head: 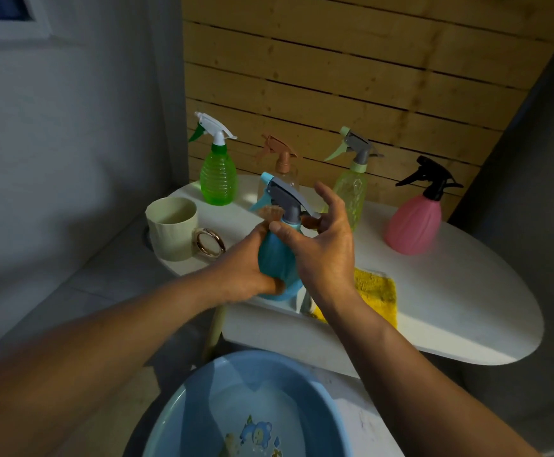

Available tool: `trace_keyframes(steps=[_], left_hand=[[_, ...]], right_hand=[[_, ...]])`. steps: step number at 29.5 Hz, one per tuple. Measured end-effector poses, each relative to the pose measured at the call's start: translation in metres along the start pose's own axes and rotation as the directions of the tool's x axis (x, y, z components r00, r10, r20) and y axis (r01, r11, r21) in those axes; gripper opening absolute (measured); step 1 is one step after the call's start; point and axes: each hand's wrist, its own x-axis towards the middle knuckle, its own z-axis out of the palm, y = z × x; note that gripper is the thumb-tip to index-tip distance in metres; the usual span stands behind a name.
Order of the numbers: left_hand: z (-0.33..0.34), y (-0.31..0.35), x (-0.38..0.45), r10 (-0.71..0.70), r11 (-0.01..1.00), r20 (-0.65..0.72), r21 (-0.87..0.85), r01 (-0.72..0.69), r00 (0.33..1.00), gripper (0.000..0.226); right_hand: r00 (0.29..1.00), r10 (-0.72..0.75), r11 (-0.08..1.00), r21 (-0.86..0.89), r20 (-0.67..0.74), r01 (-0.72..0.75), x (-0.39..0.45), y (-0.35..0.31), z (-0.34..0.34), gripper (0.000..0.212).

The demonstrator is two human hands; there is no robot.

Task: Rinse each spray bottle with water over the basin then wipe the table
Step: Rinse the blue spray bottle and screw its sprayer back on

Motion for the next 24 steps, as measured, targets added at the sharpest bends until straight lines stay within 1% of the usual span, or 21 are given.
trace_keyframes(steps=[1, 3, 5, 6, 7, 8, 9, 10, 11, 13, 14, 15, 16, 17, 18, 20, 21, 22, 24], left_hand=[[-0.003, -0.001, 0.001, 0.010, 1.000, -0.015, -0.005, -0.010, 1.000, 0.093], [-0.002, 0.001, 0.003, 0.024, 0.998, -0.109, 0.052, -0.019, 0.994, 0.105], [0.008, 0.005, 0.001, 0.037, 0.970, -0.230, 0.243, 0.020, 0.973, 0.113], [0.014, 0.007, -0.001, 0.055, 0.937, -0.279, 0.346, 0.047, 0.959, 0.112], [0.018, 0.008, -0.002, 0.073, 0.911, -0.307, 0.408, 0.062, 0.949, 0.111], [0.021, 0.010, -0.003, 0.074, 0.907, -0.309, 0.416, 0.066, 0.948, 0.111], [0.021, 0.007, -0.002, 0.061, 0.920, -0.297, 0.388, 0.062, 0.953, 0.114], [0.017, 0.007, -0.002, 0.038, 0.937, -0.258, 0.345, 0.055, 0.965, 0.117], [0.013, 0.007, 0.000, 0.012, 0.959, -0.191, 0.280, 0.043, 0.981, 0.119], [0.003, 0.004, 0.004, -0.009, 0.992, -0.059, 0.122, 0.016, 0.998, 0.108], [0.001, 0.003, 0.004, -0.014, 0.997, -0.027, 0.080, 0.016, 1.000, 0.101], [-0.001, 0.003, 0.004, -0.016, 0.998, -0.044, 0.068, 0.019, 0.999, 0.097], [-0.001, 0.003, 0.004, -0.012, 0.997, -0.082, 0.078, 0.019, 0.997, 0.096], [0.000, 0.004, 0.005, -0.004, 0.992, -0.132, 0.124, 0.021, 0.991, 0.099], [0.003, 0.006, 0.003, 0.004, 0.977, -0.183, 0.210, 0.035, 0.983, 0.102], [0.012, 0.012, -0.003, 0.044, 0.910, -0.276, 0.407, 0.075, 0.960, 0.106], [0.016, 0.014, -0.005, 0.066, 0.881, -0.297, 0.465, 0.084, 0.953, 0.107], [0.018, 0.017, -0.006, 0.070, 0.871, -0.298, 0.483, 0.087, 0.952, 0.110], [0.017, 0.015, -0.003, 0.041, 0.889, -0.255, 0.451, 0.081, 0.966, 0.120]], right_hand=[[1.000, 0.000, 1.000, 0.001, 0.006, 0.000, 0.000, 0.000, 0.001, 0.086], [1.000, 0.001, 1.000, 0.006, 0.012, -0.002, 0.001, 0.000, 0.001, 0.086], [1.000, 0.004, 1.000, 0.005, 0.015, -0.004, 0.001, 0.000, 0.001, 0.087], [1.000, 0.001, 1.000, 0.006, 0.017, -0.001, 0.002, 0.000, 0.001, 0.087], [1.000, -0.002, 1.000, 0.011, 0.017, 0.001, 0.002, 0.000, 0.001, 0.087], [1.000, -0.004, 1.000, 0.016, 0.017, 0.003, 0.002, 0.000, 0.001, 0.087], [1.000, -0.002, 1.000, 0.018, 0.018, 0.002, 0.002, 0.000, 0.001, 0.087], [1.000, 0.001, 1.000, 0.019, 0.021, -0.001, 0.003, 0.000, 0.001, 0.087], [1.000, 0.003, 1.000, 0.018, 0.021, -0.004, 0.003, 0.001, 0.001, 0.087], [1.000, 0.007, 1.000, 0.022, 0.019, -0.007, 0.004, 0.002, 0.002, 0.087], [1.000, 0.008, 1.000, 0.022, 0.019, -0.008, 0.003, 0.002, 0.001, 0.087], [1.000, 0.008, 1.000, 0.024, 0.021, -0.008, 0.003, 0.001, 0.002, 0.087], [1.000, 0.011, 1.000, 0.022, 0.022, -0.012, 0.002, 0.001, 0.002, 0.087], [1.000, 0.013, 1.000, 0.021, 0.018, -0.013, 0.002, 0.000, 0.003, 0.088], [1.000, 0.015, 1.000, 0.018, 0.014, -0.015, 0.001, -0.001, 0.003, 0.089], [1.000, 0.012, 1.000, 0.013, 0.002, -0.012, 0.000, -0.002, 0.004, 0.091], [1.000, 0.011, 1.000, 0.009, -0.004, -0.011, 0.000, -0.002, 0.004, 0.092], [1.000, 0.007, 1.000, 0.005, -0.011, -0.007, 0.000, -0.003, 0.004, 0.092], [1.000, 0.002, 1.000, 0.006, -0.015, -0.002, -0.001, -0.003, 0.003, 0.092]])
